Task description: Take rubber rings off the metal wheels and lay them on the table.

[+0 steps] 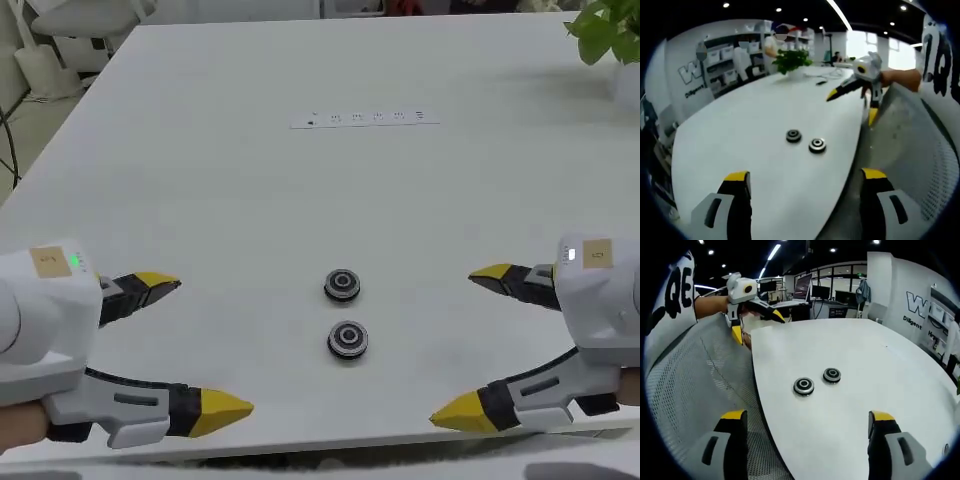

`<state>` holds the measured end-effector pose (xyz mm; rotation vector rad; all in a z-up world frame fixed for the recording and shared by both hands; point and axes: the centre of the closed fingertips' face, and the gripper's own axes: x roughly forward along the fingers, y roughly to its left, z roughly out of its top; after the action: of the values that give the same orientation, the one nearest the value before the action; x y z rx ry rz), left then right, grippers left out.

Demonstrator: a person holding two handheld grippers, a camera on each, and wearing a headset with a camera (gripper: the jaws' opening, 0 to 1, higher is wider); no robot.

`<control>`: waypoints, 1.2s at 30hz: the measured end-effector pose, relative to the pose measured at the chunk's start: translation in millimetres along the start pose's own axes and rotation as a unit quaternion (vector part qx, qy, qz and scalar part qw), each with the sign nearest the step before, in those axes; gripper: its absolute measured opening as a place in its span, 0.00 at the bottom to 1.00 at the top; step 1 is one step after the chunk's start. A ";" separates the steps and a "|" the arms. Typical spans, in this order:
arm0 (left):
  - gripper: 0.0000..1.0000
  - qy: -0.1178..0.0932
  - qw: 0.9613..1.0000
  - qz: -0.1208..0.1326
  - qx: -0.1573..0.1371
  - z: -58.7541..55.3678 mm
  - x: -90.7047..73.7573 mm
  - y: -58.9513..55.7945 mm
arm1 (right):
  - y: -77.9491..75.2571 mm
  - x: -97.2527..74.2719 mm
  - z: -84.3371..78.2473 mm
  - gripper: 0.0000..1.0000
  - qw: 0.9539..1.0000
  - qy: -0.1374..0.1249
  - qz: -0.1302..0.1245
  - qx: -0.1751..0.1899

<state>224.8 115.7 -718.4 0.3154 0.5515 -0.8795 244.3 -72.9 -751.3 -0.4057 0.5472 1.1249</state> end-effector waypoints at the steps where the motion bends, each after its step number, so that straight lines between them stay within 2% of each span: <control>1: 0.91 0.000 1.000 0.000 0.000 0.1 -0.1 0.1 | -0.3 0.0 0.2 0.97 1.000 -0.001 0.000 0.000; 17: 0.90 -0.002 1.000 0.000 0.010 1.0 0.2 3.2 | -2.6 0.4 3.8 0.95 1.000 -0.004 -0.002 0.001; 25: 0.89 -0.002 1.000 0.003 0.018 4.5 0.9 11.6 | -7.0 1.5 8.1 0.93 1.000 -0.008 -0.002 0.001; 36: 0.88 -0.002 0.999 -0.007 0.031 11.6 11.5 16.1 | -16.6 6.7 16.8 0.89 1.000 -0.012 0.000 -0.009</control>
<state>247.3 112.5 -714.9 0.3672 0.5245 -0.9118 265.2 -64.8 -741.4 -0.4075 0.5168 1.1336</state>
